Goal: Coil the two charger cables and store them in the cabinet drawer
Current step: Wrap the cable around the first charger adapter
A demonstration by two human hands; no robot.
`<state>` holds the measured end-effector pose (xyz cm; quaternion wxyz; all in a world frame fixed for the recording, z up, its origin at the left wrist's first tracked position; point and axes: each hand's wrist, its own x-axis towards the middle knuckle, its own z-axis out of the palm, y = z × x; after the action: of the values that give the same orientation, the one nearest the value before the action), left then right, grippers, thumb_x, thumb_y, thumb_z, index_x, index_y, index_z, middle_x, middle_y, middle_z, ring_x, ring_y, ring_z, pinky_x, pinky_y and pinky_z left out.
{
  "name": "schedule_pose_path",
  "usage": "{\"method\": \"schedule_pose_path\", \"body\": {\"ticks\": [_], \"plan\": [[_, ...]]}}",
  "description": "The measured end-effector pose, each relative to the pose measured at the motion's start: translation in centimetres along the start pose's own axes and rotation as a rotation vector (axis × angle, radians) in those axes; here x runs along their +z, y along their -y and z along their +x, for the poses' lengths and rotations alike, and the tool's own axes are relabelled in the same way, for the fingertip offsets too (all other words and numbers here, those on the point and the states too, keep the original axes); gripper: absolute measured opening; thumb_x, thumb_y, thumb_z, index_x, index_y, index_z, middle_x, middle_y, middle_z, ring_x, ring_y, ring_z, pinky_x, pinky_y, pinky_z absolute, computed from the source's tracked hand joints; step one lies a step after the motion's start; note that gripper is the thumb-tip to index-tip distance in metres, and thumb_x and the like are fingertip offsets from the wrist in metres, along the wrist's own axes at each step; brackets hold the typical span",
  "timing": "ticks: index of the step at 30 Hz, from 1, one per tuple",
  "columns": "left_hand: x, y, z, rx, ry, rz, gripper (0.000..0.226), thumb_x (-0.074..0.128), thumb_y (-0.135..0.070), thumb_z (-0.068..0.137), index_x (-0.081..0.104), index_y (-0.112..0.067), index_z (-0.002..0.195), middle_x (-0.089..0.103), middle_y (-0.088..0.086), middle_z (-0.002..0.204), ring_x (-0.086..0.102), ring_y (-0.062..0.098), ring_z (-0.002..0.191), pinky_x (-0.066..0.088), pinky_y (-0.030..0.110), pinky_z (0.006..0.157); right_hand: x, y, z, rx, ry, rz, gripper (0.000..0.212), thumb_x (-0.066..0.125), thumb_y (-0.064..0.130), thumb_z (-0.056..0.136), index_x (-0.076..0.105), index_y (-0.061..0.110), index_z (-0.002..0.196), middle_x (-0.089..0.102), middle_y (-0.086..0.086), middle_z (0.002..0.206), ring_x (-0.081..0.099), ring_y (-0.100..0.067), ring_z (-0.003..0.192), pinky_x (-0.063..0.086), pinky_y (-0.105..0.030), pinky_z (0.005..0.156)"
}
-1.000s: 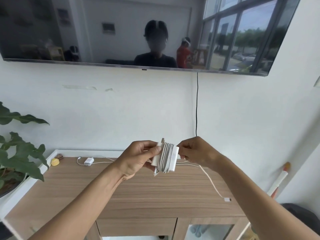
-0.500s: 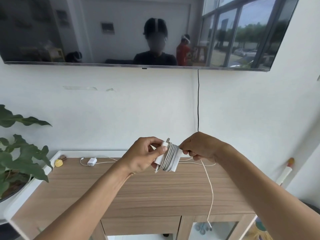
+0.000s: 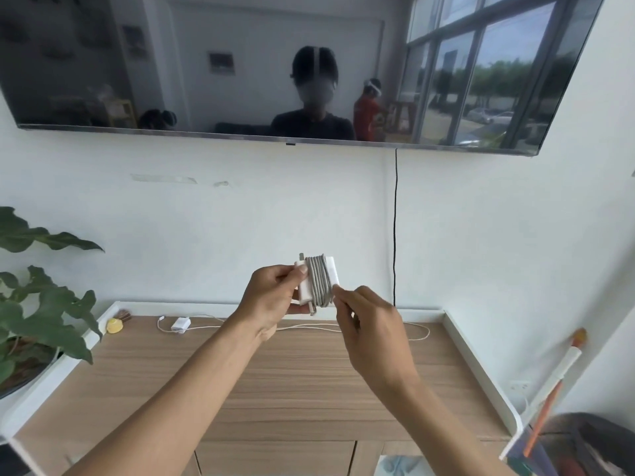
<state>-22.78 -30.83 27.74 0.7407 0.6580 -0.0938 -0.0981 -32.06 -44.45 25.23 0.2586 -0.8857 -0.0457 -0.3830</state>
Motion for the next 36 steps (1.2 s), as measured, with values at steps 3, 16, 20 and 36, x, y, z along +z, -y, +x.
{"method": "schedule_pose_path", "body": {"ticks": [3,16,20,36], "plan": [[-0.3,-0.1,0.0,-0.037,-0.016,-0.077,0.026,0.057,-0.016,0.097,0.066,0.008,0.094,0.066,0.020,0.082,0.064,0.022,0.054,0.056,0.031,0.049,0.8,-0.3,-1.4,0.002,-0.057,0.060,0.021,0.055,0.015,0.094,0.069,0.020,0.108,0.050,0.009,0.071,0.041,-0.013,0.049,0.043,-0.032,0.046],[0.0,-0.4,-1.7,-0.011,0.147,-0.271,0.027,0.055,-0.024,0.095,0.066,0.000,0.089,0.066,0.010,0.076,0.063,0.024,0.069,0.055,0.030,0.052,1.2,-0.6,-2.3,0.203,-0.103,0.398,0.012,0.060,0.019,0.094,0.071,0.024,0.090,0.048,0.011,0.059,0.039,-0.006,0.050,0.031,-0.016,0.049],[-0.3,-0.4,-2.4,-0.006,0.311,-0.285,0.029,0.055,-0.027,0.087,0.065,0.000,0.092,0.065,0.007,0.070,0.061,0.017,0.059,0.051,0.029,0.049,0.4,-1.2,-1.7,0.214,-0.009,0.441,0.021,0.060,0.025,0.093,0.062,0.041,0.078,0.049,0.012,0.059,0.042,-0.005,0.054,0.034,-0.016,0.053],[-2.2,2.8,-2.9,0.066,0.425,0.102,0.037,0.063,-0.025,0.082,0.065,-0.001,0.110,0.069,0.015,0.095,0.068,0.023,0.080,0.059,0.036,0.061,-4.2,-1.2,3.6,0.468,0.543,0.169,0.032,0.063,0.026,0.090,0.063,0.021,0.058,0.052,0.015,0.040,0.044,-0.002,0.043,0.036,-0.014,0.047]]}}
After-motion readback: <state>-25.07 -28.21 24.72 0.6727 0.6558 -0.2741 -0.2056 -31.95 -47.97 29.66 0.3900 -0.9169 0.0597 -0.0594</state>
